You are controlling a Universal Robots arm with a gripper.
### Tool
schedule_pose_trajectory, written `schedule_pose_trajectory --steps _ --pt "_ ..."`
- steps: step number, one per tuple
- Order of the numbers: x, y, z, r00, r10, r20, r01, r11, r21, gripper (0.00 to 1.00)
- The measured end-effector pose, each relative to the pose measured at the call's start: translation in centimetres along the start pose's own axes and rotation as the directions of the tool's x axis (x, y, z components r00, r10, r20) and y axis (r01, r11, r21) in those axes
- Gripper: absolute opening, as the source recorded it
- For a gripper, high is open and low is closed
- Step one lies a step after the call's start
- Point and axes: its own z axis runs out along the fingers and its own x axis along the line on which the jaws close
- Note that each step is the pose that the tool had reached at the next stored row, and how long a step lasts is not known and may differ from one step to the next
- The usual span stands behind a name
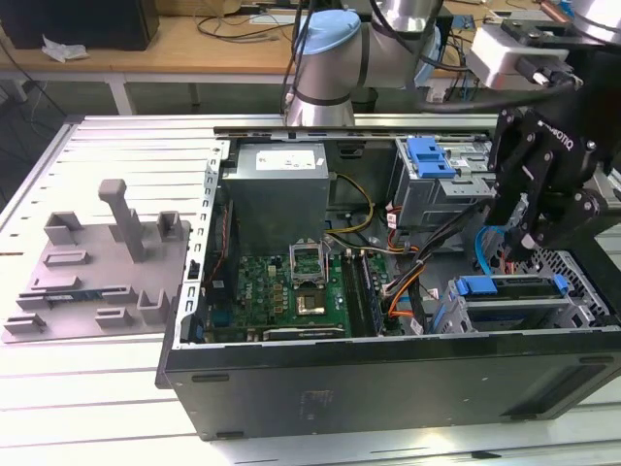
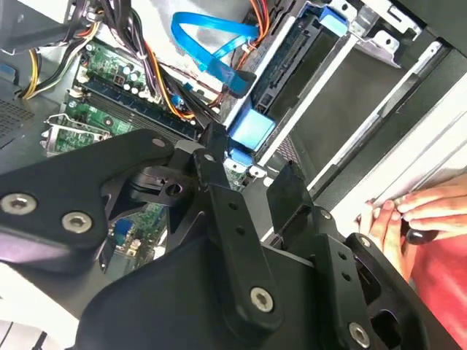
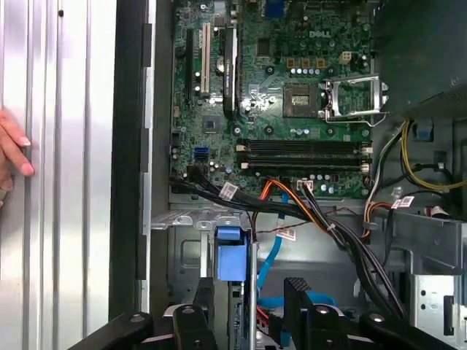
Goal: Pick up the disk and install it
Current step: 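Insert the first disk wire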
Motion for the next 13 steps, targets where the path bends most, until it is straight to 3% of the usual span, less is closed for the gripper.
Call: schedule_pose_trajectory --steps 1,6,9,10,13 --pt "-0.40 -0.47 -0.07 0.9992 0.032 -0.0256 -0.032 0.9995 -0.0029 0.51" --pt "-1.08 -0.53 -0.35 0.9985 0.047 -0.0262 -0.047 0.9989 -0.0037 0.51" --pt "-1.96 -0.69 -0.81 0.9982 0.050 -0.0317 -0.050 0.9987 -0.0036 0.51" --pt "-2.19 -0.73 -0.91 0.9981 0.050 -0.0353 -0.051 0.9987 -0.0034 0.51" --pt "-3.03 -1.08 -1.20 0.9966 0.051 -0.0643 -0.052 0.9987 -0.0024 0.51"
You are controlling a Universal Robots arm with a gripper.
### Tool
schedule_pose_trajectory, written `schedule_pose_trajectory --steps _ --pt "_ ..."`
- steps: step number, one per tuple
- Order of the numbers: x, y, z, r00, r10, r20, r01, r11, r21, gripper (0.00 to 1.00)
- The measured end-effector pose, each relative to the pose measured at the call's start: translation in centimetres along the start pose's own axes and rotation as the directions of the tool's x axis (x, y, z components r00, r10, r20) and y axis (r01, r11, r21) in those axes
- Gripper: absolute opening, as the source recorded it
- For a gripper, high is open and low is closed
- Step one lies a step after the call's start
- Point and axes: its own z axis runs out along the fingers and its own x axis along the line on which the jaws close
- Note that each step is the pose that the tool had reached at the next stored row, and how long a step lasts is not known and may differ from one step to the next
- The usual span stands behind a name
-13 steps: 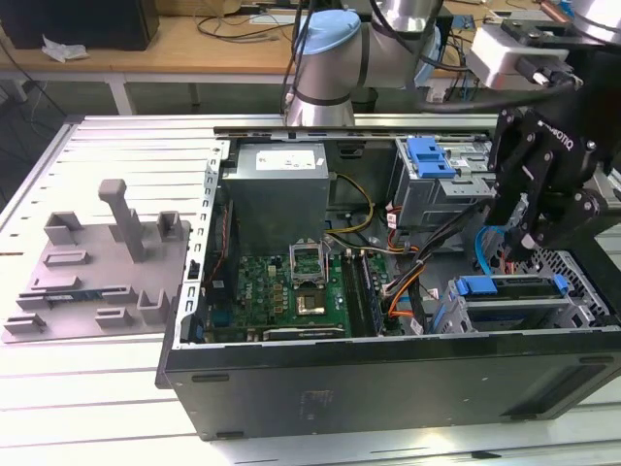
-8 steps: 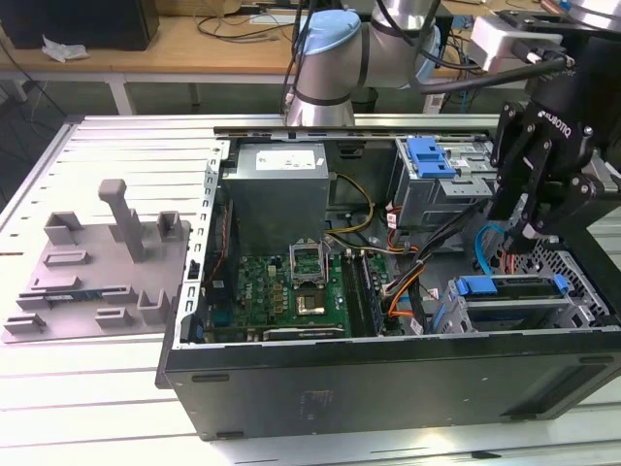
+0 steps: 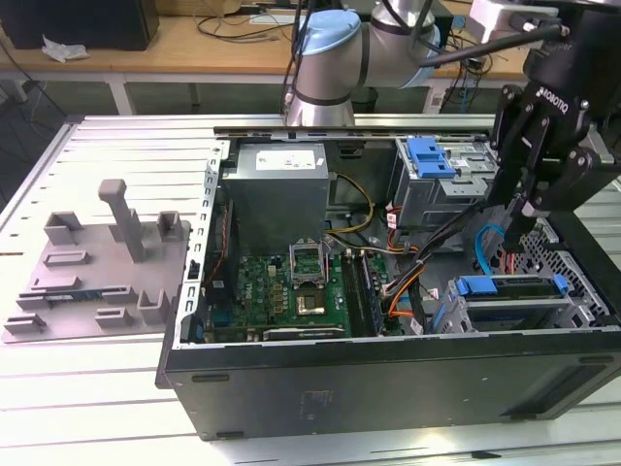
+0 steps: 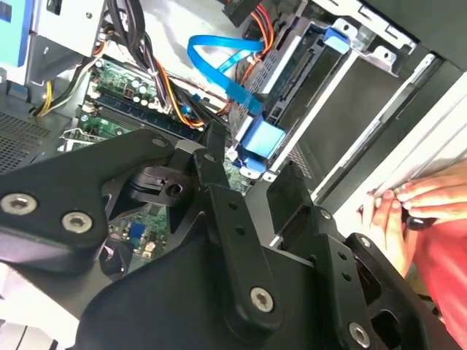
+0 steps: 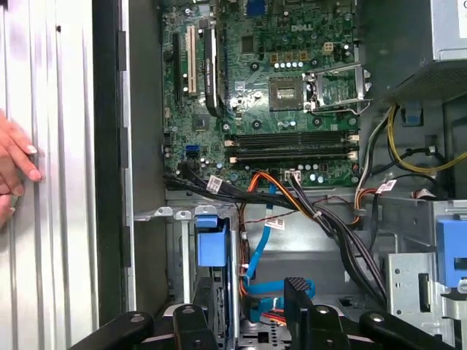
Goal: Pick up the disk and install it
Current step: 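Insert the first disk wire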
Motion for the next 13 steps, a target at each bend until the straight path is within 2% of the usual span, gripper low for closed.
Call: schedule_pose_trajectory --steps 1,2,3,5,6,10,13 --pt "-0.27 -0.16 -0.10 0.9999 0.001 -0.0134 -0.001 1.0000 0.0003 0.51" --pt "-0.44 -0.27 -0.16 0.9997 0.001 -0.0236 -0.001 1.0000 0.0006 0.51" --pt "-0.82 -0.55 -0.32 0.9989 0.002 -0.0460 -0.002 1.0000 0.0011 0.51" --pt "-1.18 -0.82 -0.47 0.9980 0.002 -0.0627 -0.002 1.0000 0.0014 0.51" --pt "-1.41 -1.01 -0.58 0.9973 0.003 -0.0734 -0.003 1.0000 0.0015 0.51" --pt "-2.24 -1.62 -0.94 0.9949 0.004 -0.1009 -0.004 1.0000 0.0012 0.51" --pt "-2.96 -2.01 -1.06 0.9943 0.011 -0.1064 -0.011 0.9999 0.0007 0.51"
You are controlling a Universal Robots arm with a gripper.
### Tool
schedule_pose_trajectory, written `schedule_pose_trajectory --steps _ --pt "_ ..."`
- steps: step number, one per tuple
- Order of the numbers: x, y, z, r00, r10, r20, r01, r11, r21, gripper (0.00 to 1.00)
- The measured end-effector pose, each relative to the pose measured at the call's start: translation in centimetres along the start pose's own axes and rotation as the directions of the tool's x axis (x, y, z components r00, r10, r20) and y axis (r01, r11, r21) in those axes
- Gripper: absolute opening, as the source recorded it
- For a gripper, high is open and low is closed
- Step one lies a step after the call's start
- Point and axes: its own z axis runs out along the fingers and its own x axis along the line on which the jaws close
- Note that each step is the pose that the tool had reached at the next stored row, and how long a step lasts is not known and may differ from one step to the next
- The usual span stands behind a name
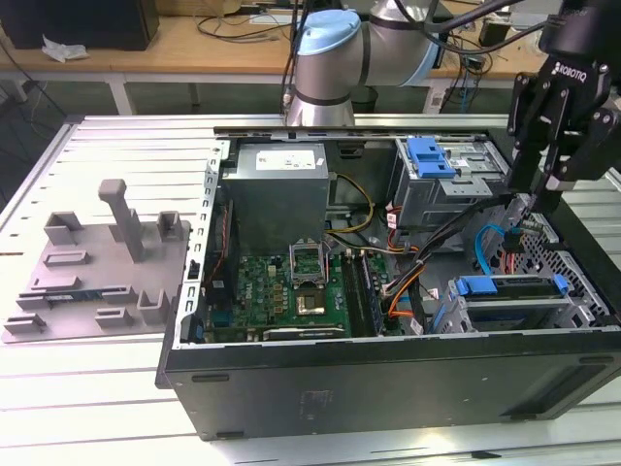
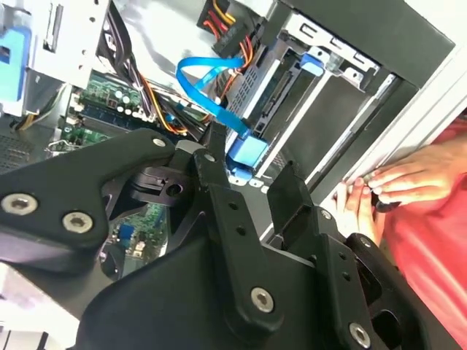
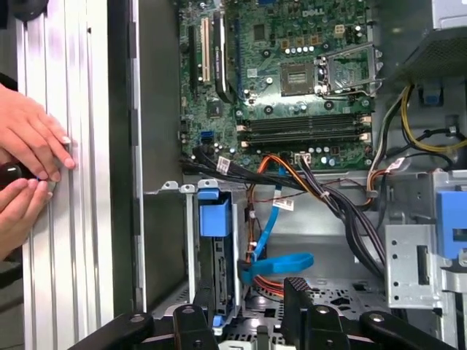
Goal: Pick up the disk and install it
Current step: 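Insert the first disk wire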
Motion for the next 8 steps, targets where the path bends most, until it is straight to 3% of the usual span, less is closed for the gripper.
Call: schedule_pose_trajectory --steps 7,8 --pt "-0.33 -0.56 -0.02 0.9980 0.063 0.0018 -0.063 0.9979 -0.0143 0.51" --pt "-0.38 -0.68 0.00 0.9962 0.088 0.0021 -0.088 0.9960 -0.0200 0.51"
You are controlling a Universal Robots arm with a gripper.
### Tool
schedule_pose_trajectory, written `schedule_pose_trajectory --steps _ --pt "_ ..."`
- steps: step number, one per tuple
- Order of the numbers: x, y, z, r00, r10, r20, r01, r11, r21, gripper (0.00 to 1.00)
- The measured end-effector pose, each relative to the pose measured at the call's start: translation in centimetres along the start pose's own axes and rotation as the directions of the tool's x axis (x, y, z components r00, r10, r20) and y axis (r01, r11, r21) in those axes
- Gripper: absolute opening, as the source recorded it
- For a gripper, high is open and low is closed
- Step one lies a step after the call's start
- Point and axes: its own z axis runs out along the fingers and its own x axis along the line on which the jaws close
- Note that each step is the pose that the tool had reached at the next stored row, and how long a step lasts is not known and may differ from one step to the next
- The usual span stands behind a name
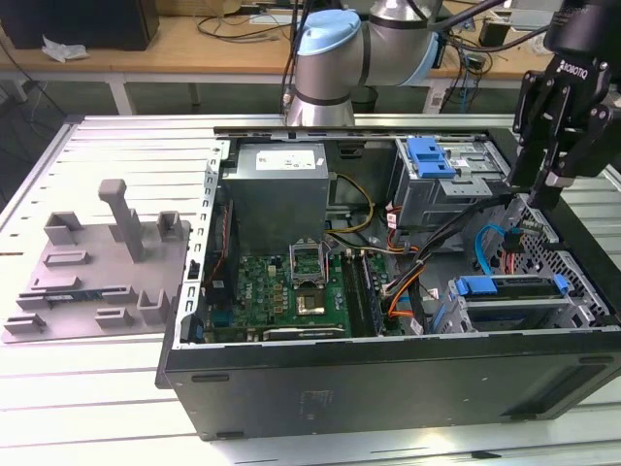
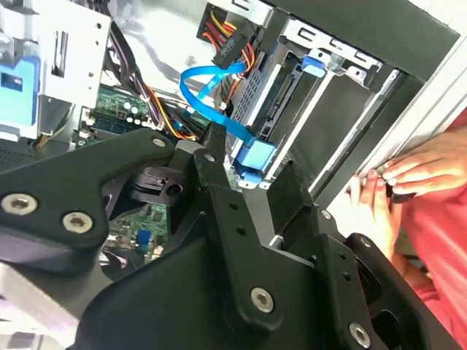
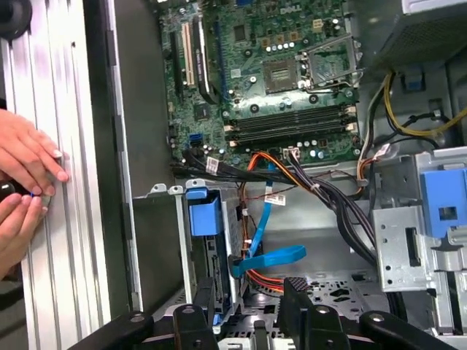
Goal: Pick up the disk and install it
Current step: 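Insert the first disk wire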
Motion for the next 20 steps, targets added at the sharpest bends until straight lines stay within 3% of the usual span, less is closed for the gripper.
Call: schedule_pose_trajectory --steps 3,7,11,12,17,20 --pt "-0.15 -0.29 0.05 0.9997 0.026 0.0004 -0.026 0.9996 -0.0059 0.51" --pt "-0.96 -0.46 0.10 0.9994 0.034 -0.0040 -0.034 0.9994 -0.0075 0.51" --pt "-2.01 -0.68 0.19 0.9993 0.035 -0.0160 -0.035 0.9993 -0.0106 0.51" --pt "-2.47 -0.85 0.23 0.9991 0.035 -0.0231 -0.036 0.9993 -0.0117 0.51" --pt "-3.31 -1.95 0.30 0.9981 0.045 -0.0407 -0.046 0.9988 -0.0149 0.51" --pt "-3.95 -2.92 0.41 0.9970 0.054 -0.0558 -0.055 0.9983 -0.0179 0.51"
